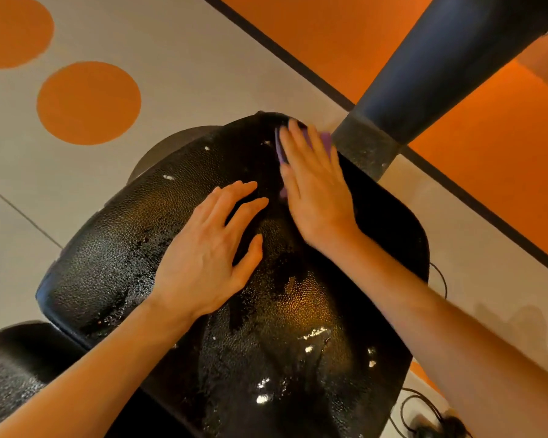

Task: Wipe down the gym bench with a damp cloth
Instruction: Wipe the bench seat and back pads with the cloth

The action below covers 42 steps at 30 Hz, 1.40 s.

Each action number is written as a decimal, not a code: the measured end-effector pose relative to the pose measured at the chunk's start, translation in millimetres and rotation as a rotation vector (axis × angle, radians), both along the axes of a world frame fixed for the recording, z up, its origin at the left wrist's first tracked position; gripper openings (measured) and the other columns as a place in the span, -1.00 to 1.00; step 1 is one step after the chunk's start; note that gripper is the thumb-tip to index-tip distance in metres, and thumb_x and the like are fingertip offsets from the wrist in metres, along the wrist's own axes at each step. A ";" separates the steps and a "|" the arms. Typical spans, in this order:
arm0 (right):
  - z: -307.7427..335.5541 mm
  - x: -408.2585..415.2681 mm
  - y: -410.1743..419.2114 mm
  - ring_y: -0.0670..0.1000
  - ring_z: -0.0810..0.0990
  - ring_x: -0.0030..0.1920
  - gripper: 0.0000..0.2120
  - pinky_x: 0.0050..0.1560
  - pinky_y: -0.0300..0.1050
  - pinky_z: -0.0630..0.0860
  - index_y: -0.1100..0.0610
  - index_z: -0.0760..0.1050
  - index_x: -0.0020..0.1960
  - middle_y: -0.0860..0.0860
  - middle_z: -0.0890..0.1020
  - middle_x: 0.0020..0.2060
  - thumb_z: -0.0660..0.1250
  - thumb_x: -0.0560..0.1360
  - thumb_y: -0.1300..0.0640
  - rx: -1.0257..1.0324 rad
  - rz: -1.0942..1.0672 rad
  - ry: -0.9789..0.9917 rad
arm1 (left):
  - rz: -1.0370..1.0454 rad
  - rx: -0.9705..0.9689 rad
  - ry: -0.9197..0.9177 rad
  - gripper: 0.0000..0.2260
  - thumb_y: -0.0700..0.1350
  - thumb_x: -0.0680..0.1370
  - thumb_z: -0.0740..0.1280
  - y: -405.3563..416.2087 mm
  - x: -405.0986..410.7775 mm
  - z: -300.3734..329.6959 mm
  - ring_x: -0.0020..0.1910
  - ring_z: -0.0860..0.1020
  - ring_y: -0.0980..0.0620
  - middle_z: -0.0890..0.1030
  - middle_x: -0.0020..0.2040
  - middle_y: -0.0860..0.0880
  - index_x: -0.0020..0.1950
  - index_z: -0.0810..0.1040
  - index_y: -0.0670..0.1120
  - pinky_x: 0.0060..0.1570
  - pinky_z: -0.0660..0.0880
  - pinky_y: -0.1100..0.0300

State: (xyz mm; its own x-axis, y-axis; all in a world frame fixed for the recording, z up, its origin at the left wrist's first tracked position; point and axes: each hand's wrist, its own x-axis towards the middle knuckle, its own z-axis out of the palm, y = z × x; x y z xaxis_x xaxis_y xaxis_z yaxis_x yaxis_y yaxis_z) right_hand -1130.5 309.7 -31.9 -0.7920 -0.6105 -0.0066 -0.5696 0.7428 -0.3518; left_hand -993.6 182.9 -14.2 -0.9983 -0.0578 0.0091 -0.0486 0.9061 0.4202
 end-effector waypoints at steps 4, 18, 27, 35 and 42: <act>3.4 55.6 42.0 0.07 -0.02 0.56 -0.50 0.53 0.08 -0.03 0.08 0.06 0.55 0.04 0.09 0.55 -0.09 0.62 0.02 0.073 0.098 -0.009 | -0.019 0.037 0.000 -0.58 0.06 0.61 0.16 -3.5 2.8 4.6 0.50 0.28 0.00 0.37 0.45 -0.03 0.43 0.41 -0.06 0.55 0.01 0.20; 3.5 40.0 13.2 0.14 -0.03 0.56 -0.44 0.53 0.14 -0.04 0.13 0.02 0.56 0.14 0.05 0.55 -0.21 0.61 -0.06 0.204 -0.112 0.064 | 0.458 0.022 -0.007 -0.52 0.01 0.59 0.16 -13.2 91.5 3.0 0.56 0.14 -0.13 0.26 0.50 -0.12 0.48 0.30 -0.12 0.52 0.10 -0.15; 13.4 117.5 62.8 -0.02 -0.14 0.55 -0.50 0.55 0.02 -0.08 0.14 -0.03 0.53 0.08 0.04 0.53 -0.07 0.64 0.00 0.115 0.101 0.024 | 0.450 -0.019 -0.016 -0.51 0.03 0.58 0.15 -15.2 91.8 1.1 0.54 0.16 -0.15 0.26 0.50 -0.15 0.47 0.29 -0.13 0.46 0.19 -0.21; 6.9 53.6 -13.8 0.15 0.04 0.55 -0.46 0.53 0.19 0.00 0.24 0.04 0.53 0.17 0.12 0.53 -0.16 0.61 0.03 0.175 -0.185 0.030 | 0.436 -0.025 -0.012 -0.51 0.04 0.59 0.15 -16.7 91.0 -0.7 0.56 0.12 -0.13 0.23 0.51 -0.13 0.49 0.27 -0.10 0.56 -0.09 0.03; 3.4 -0.4 -27.0 0.02 -0.07 0.55 -0.45 0.54 0.08 -0.22 0.20 0.02 0.54 0.12 0.07 0.55 -0.15 0.62 -0.03 0.064 -0.170 -0.065 | 0.437 -0.033 -0.036 -0.51 0.05 0.59 0.12 -17.6 89.8 2.3 0.56 0.11 -0.14 0.22 0.52 -0.14 0.49 0.25 -0.10 0.56 -0.18 0.12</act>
State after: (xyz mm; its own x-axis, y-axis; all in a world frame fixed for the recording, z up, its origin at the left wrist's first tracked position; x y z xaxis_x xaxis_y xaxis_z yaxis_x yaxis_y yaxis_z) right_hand -1130.9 282.6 -28.5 -0.8802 -0.4648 -0.0958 -0.4119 0.8484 -0.3324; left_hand -903.8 165.3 -11.9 -0.8798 -0.4751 -0.0167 -0.4448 0.8100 0.3821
